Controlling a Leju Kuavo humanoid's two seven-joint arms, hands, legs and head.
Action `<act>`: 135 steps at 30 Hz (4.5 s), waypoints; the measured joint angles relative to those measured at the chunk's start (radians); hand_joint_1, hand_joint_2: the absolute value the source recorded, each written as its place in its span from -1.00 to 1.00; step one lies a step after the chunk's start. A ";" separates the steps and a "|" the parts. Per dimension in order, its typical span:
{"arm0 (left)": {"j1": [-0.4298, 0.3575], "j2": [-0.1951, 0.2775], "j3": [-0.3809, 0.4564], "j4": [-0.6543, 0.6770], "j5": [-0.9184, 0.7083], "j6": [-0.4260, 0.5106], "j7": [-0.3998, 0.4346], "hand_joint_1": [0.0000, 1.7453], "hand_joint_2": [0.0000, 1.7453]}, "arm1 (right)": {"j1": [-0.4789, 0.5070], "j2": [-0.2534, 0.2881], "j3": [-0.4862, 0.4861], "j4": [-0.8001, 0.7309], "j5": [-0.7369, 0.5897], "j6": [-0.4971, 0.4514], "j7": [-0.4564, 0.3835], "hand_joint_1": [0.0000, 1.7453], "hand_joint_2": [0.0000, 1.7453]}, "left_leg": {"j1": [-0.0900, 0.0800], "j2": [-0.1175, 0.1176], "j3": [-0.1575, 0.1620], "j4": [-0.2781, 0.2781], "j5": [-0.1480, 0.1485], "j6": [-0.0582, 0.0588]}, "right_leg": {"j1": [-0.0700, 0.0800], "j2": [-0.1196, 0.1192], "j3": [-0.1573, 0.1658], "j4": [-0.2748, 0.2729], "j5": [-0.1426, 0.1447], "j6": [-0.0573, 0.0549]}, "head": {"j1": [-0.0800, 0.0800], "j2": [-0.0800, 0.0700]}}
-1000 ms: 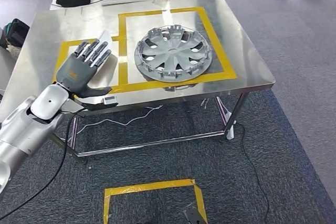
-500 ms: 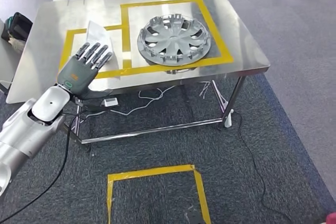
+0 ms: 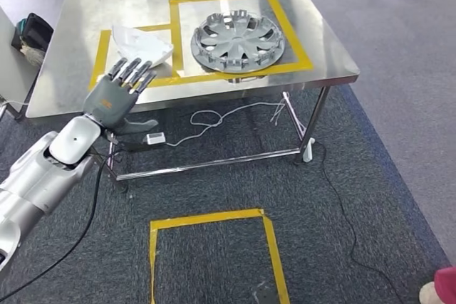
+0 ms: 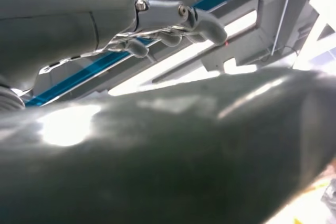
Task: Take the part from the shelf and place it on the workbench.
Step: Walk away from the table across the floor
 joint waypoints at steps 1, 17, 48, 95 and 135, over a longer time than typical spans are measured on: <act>0.000 -0.001 -0.001 0.001 0.000 -0.002 0.000 -1.00 -1.00 | 0.002 -0.001 -0.001 0.000 0.000 0.000 0.000 -1.00 -1.00 | 0.002 0.000 -0.004 -0.002 -0.001 -0.007 | -0.001 -0.002 -0.007 -0.005 0.013 -0.008 | 0.003 0.000; -0.002 -0.011 -0.016 0.008 0.006 -0.007 0.005 -1.00 -1.00 | 0.010 -0.004 -0.009 0.000 0.001 0.000 -0.001 -1.00 -1.00 | 0.003 -0.003 0.163 0.004 -0.173 0.014 | -0.011 -0.008 -0.198 -0.005 0.187 0.019 | -0.006 0.000; -0.014 -0.014 -0.024 0.027 0.003 -0.018 0.022 -1.00 -1.00 | 0.005 -0.007 -0.012 0.000 0.052 -0.042 0.010 -1.00 -1.00 | 0.006 0.037 0.083 0.020 -0.110 0.004 | -0.016 -0.090 -0.083 0.035 0.045 0.023 | -0.010 0.000; 0.202 0.101 0.083 0.045 0.029 0.083 0.058 -1.00 -1.00 | 0.028 0.003 -0.012 0.001 0.060 -0.047 0.041 -1.00 -1.00 | 0.008 -0.059 0.009 0.071 -0.103 -0.029 | -0.022 0.029 -0.039 0.003 0.045 -0.018 | -0.027 0.000; 0.214 0.070 0.134 0.028 -0.009 0.046 0.058 -1.00 -1.00 | 0.034 -0.008 -0.013 0.003 0.057 -0.041 0.017 -1.00 -1.00 | 0.000 0.067 0.070 0.024 -0.091 -0.026 | -0.002 -0.105 -0.048 0.001 0.045 -0.010 | -0.036 0.000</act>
